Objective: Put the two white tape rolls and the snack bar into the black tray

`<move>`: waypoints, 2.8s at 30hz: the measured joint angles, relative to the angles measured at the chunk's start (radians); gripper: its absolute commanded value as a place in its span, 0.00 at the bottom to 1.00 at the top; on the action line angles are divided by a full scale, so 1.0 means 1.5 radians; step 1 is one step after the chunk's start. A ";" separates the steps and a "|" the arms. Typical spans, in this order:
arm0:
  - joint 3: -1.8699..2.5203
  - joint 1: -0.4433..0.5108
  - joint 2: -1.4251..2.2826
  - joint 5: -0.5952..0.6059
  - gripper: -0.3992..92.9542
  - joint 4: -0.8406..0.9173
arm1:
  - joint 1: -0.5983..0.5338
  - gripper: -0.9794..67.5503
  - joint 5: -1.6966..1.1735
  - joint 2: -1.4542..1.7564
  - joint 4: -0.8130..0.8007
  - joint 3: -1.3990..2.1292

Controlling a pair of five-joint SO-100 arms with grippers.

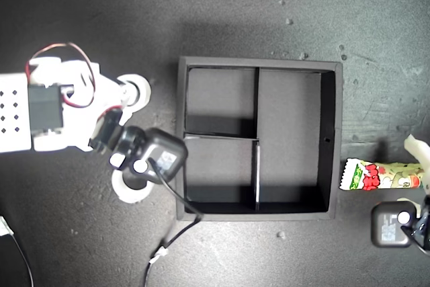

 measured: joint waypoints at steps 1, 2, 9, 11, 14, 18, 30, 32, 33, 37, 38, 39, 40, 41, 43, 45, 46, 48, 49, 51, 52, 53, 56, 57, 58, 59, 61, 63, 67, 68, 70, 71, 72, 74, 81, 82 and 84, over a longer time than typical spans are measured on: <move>0.000 0.000 0.000 0.001 0.01 0.000 | 0.000 0.51 0.005 -0.001 -0.010 0.010; 0.000 0.000 0.000 0.001 0.01 0.000 | -0.007 0.51 0.013 -0.002 -0.025 0.026; 0.000 -0.006 0.000 0.002 0.01 0.000 | -0.021 0.46 0.040 -0.002 -0.125 0.125; 0.000 -0.005 0.000 0.002 0.01 0.000 | -0.028 0.42 0.036 0.000 -0.164 0.160; 0.000 -0.005 0.009 0.002 0.01 0.012 | -0.032 0.34 0.036 0.004 -0.192 0.196; -0.007 -0.005 0.044 0.002 0.01 0.044 | -0.021 0.21 0.034 0.004 -0.198 0.230; -0.065 0.004 0.219 0.035 0.01 0.151 | 0.067 0.12 -0.126 -0.002 0.169 -0.020; -0.092 0.005 0.219 0.039 0.01 0.172 | 0.089 0.12 -0.152 -0.002 0.224 -0.069; -0.104 0.005 0.219 0.041 0.01 0.180 | 0.102 0.12 -0.164 -0.002 0.239 -0.085; -0.134 0.005 0.202 0.041 0.01 0.193 | 0.130 0.12 -0.219 -0.002 0.256 -0.134; -0.135 0.005 0.197 0.041 0.01 0.193 | 0.139 0.12 -0.230 -0.002 0.263 -0.143; -0.136 0.005 0.191 0.041 0.01 0.194 | 0.149 0.12 -0.239 -0.002 0.265 -0.150; -0.136 0.005 0.186 0.041 0.01 0.195 | 0.162 0.12 -0.252 -0.002 0.266 -0.159; -0.136 0.005 0.182 0.041 0.01 0.195 | 0.171 0.12 -0.262 -0.002 0.266 -0.168; -0.136 0.005 0.177 0.041 0.01 0.195 | 0.182 0.12 -0.281 -0.003 0.266 -0.184; -0.136 0.005 0.175 0.041 0.01 0.195 | 0.193 0.12 -0.310 -0.003 0.266 -0.200; -0.138 0.005 0.174 0.041 0.01 0.195 | 0.201 0.12 -0.323 -0.003 0.266 -0.210; -0.142 0.005 0.172 0.041 0.01 0.195 | 0.223 0.12 -0.353 -0.003 0.266 -0.226; -0.142 0.005 0.171 0.041 0.01 0.195 | 0.231 0.11 -0.364 -0.003 0.262 -0.233; -0.142 0.005 0.171 0.041 0.01 0.195 | 0.241 0.10 -0.401 -0.003 0.256 -0.247; -0.142 0.005 0.171 0.041 0.01 0.195 | 0.244 0.09 -0.416 -0.003 0.252 -0.257; -0.142 0.005 0.171 0.041 0.01 0.195 | 0.250 0.09 -0.427 -0.003 0.252 -0.263; -0.142 0.005 0.171 0.041 0.01 0.195 | 0.271 0.08 -0.456 -0.003 0.252 -0.281; -0.142 0.005 0.171 0.041 0.01 0.195 | 0.276 0.08 -0.463 -0.003 0.252 -0.286; -0.142 0.005 0.171 0.041 0.01 0.195 | 0.278 0.08 -0.468 -0.003 0.253 -0.291; -0.142 0.005 0.171 0.041 0.01 0.195 | 0.279 0.08 -0.476 -0.003 0.253 -0.297; -0.142 0.005 0.171 0.041 0.01 0.195 | 0.278 0.08 -0.484 -0.003 0.258 -0.308; -0.142 0.005 0.167 0.041 0.01 0.195 | 0.282 0.08 -0.492 -0.003 0.262 -0.320; -0.142 0.005 0.156 0.041 0.01 0.195 | 0.294 0.08 -0.514 -0.003 0.263 -0.356; -0.142 0.005 0.154 0.041 0.01 0.195 | 0.294 0.08 -0.520 -0.003 0.258 -0.362; -0.142 0.005 0.150 0.041 0.01 0.195 | 0.298 0.08 -0.517 -0.003 0.238 -0.367; -0.143 0.005 0.147 0.041 0.01 0.195 | 0.303 0.08 -0.506 -0.003 0.223 -0.367; -0.144 0.005 0.146 0.041 0.01 0.195 | 0.309 0.08 -0.492 -0.003 0.202 -0.367; -0.146 0.005 0.146 0.041 0.01 0.195 | 0.323 0.08 -0.456 -0.003 0.155 -0.365; -0.147 0.005 0.146 0.041 0.01 0.195 | 0.346 0.09 -0.414 -0.006 0.049 -0.359; -0.147 0.005 0.146 0.041 0.01 0.195 | 0.351 0.09 -0.441 -0.006 0.042 -0.360; -0.147 0.005 0.146 0.041 0.01 0.195 | 0.352 0.10 -0.526 -0.006 0.038 -0.372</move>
